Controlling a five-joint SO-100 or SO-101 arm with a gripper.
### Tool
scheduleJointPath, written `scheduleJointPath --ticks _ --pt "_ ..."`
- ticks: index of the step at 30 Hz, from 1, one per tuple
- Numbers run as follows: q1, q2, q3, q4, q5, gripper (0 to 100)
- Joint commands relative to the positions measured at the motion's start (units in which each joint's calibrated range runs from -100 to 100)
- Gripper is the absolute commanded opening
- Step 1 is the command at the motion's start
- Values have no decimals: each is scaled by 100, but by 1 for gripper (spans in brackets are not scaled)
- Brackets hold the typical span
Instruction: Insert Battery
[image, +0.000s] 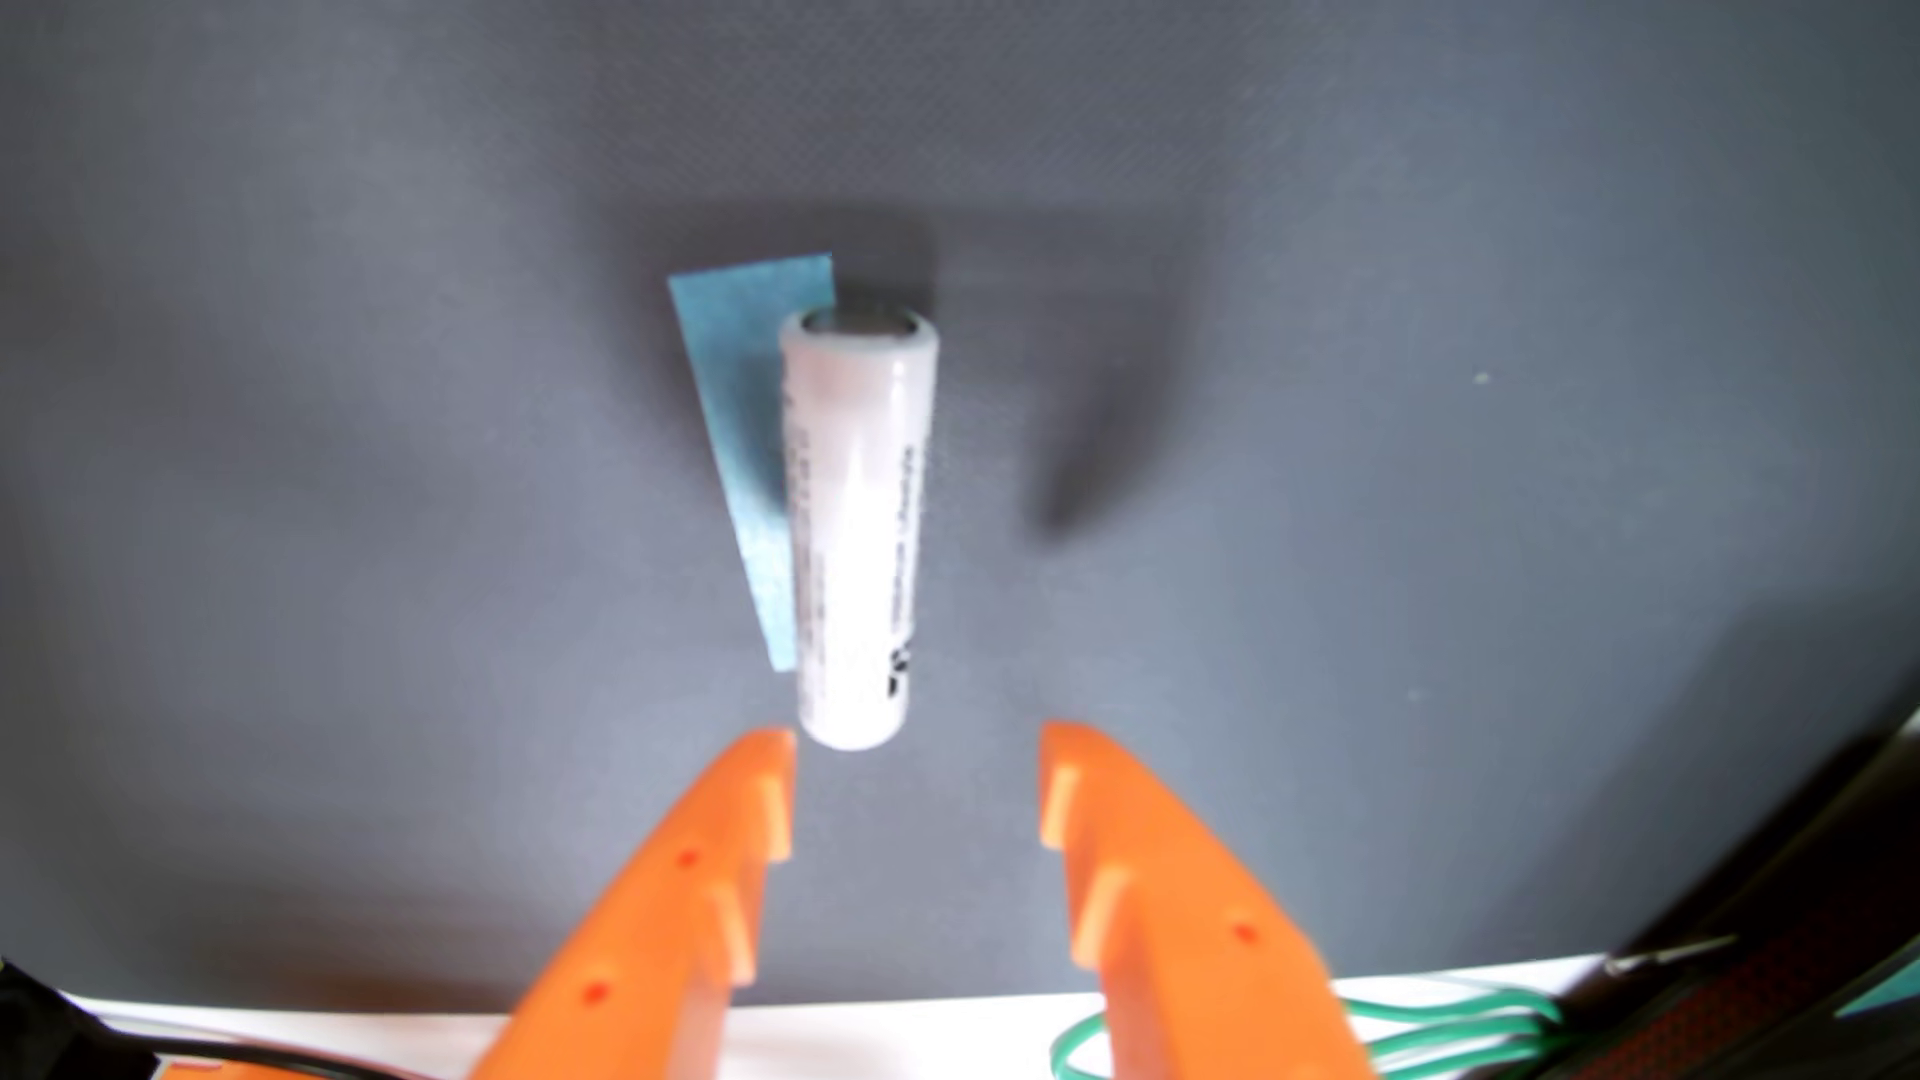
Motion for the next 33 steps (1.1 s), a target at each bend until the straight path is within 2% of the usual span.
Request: scheduleJointPath --ticks 1,9,17,22,33 --pt "-21 -22 8 -32 18 14" --pt "-33 36 179 -49 23 14" --pt "-21 995 -191 -303 23 14" --pt "26 1254 -461 -269 28 1" --pt "-33 1204 -542 -83 126 2"
